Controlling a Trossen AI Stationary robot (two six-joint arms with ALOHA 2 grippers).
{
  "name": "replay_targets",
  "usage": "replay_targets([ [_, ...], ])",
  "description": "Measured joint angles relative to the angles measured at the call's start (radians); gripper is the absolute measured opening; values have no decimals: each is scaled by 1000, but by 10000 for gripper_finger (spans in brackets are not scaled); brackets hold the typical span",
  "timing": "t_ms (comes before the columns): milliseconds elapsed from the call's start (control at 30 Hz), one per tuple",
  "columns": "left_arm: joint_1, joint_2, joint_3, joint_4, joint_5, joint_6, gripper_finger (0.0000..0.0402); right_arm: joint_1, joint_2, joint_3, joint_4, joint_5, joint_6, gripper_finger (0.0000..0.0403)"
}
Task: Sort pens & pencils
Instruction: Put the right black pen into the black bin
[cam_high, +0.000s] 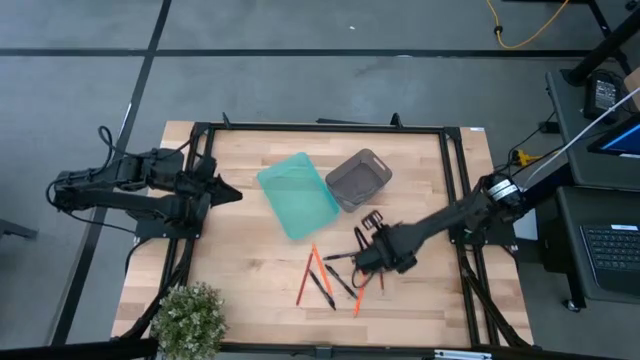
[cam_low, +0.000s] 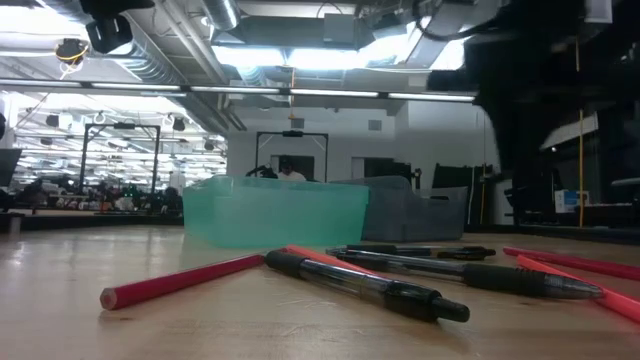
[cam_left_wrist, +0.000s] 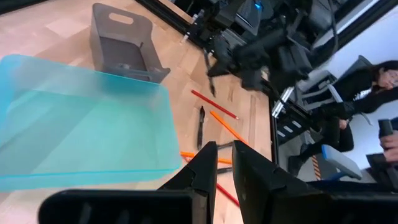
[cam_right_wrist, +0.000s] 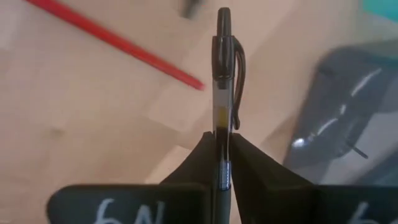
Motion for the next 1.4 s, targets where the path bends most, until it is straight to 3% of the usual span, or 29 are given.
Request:
replay_targets([
  [267, -37, 0, 0, 0, 0, 0, 43, -169, -144, 0, 23, 14, -60, 37],
  [467, -38, 0, 0, -1, -1, 0, 43, -288, -314, 1, 127, 5, -163, 30],
  [633, -38, 7, 0, -1, -1, 27, 43, -360, -375, 2, 199, -5, -260, 36],
  [1033, -38, 9, 0, -2, -2, 53, 43, -549, -266, 1, 334, -148, -452, 36],
  [1400, -38, 14, 0, -10, -3, 78, 43, -701, -105, 1, 400, -297, -492, 41],
])
